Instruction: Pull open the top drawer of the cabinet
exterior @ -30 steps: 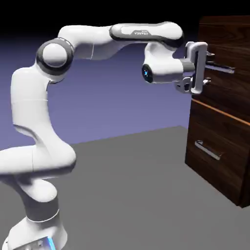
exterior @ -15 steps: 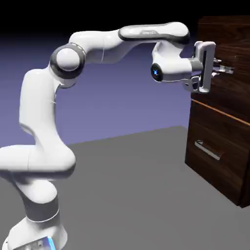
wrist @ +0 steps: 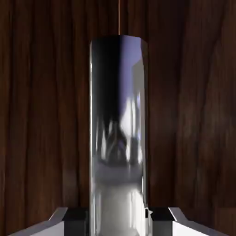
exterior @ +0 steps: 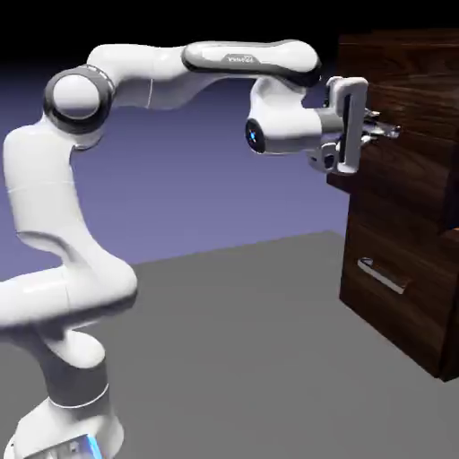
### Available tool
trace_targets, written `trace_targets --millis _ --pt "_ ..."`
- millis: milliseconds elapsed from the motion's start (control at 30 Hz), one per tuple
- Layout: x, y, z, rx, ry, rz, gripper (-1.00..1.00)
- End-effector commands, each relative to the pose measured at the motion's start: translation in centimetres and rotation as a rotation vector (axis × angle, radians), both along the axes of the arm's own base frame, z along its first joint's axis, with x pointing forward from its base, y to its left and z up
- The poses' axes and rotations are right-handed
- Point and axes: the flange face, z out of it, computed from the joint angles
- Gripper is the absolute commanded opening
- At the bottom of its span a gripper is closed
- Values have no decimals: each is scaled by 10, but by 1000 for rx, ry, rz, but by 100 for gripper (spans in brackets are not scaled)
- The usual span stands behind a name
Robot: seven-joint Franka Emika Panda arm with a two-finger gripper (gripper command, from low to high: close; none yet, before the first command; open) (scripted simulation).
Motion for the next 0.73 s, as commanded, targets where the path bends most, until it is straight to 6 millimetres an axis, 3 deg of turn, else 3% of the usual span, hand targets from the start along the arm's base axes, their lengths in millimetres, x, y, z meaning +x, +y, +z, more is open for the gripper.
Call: trace_targets --millis 0,267,600,633,700 --pt "-5 0 0 0 1 0 -100" --pt "-59 0 0 0 1 0 -100" --pt "-154 0 0 0 1 0 -100" --pt "-154 0 0 0 1 0 100" --pt "-166 1 0 -2 1 -1 100"
